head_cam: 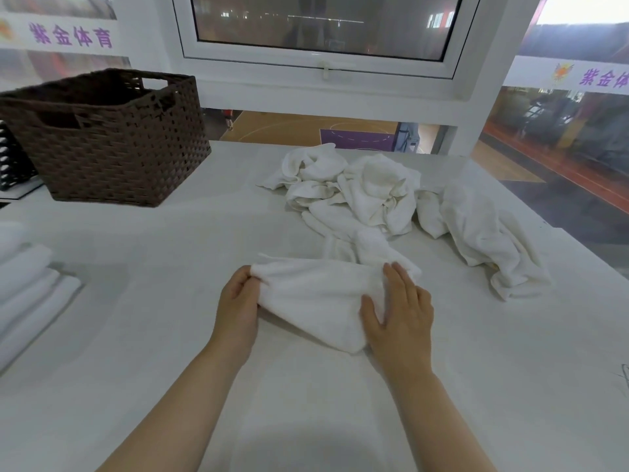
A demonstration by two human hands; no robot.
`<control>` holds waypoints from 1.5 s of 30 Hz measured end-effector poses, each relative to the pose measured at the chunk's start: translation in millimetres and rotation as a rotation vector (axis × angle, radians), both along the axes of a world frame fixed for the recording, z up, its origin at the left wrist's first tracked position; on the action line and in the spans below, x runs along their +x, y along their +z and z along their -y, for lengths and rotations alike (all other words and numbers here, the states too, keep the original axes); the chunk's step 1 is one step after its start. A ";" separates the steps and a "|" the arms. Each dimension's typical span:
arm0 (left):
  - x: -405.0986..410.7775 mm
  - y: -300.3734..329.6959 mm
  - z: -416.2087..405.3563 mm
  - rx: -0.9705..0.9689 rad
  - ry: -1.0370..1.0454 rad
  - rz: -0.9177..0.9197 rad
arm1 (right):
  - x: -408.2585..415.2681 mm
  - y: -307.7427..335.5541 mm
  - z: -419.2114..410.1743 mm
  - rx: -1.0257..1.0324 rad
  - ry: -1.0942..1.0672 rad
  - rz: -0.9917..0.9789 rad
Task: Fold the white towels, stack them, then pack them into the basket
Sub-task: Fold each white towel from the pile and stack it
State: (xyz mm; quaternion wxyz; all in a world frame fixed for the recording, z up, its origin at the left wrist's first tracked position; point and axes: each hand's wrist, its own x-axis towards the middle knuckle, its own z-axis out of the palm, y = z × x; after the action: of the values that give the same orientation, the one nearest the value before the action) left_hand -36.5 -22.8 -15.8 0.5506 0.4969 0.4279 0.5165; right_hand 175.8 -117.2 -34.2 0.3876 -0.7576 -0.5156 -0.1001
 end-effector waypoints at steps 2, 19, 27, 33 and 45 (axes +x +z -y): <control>-5.3 2.4 -6.5 -0.066 0.148 0.128 | 1.3 -0.7 0.1 -0.025 -0.008 -0.027; -3.2 -9.6 11.1 0.675 -0.182 -0.751 | -25.3 9.4 -4.0 0.019 0.315 -0.287; -7.8 -8.1 12.3 0.593 -0.315 -0.701 | -11.9 8.5 -20.2 0.093 0.261 -0.353; -21.9 -4.7 2.4 0.464 0.102 -0.523 | 2.3 3.7 -17.6 0.331 0.158 -0.273; -19.3 1.0 15.7 0.560 0.006 -0.348 | -27.7 -8.3 -13.7 0.181 0.801 0.167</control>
State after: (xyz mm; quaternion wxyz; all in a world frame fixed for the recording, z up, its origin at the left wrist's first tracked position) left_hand -55.8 -38.5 -14.8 0.3099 0.7086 0.3586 0.5228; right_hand 148.1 -103.5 -42.5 0.4178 -0.4494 -0.7882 -0.0476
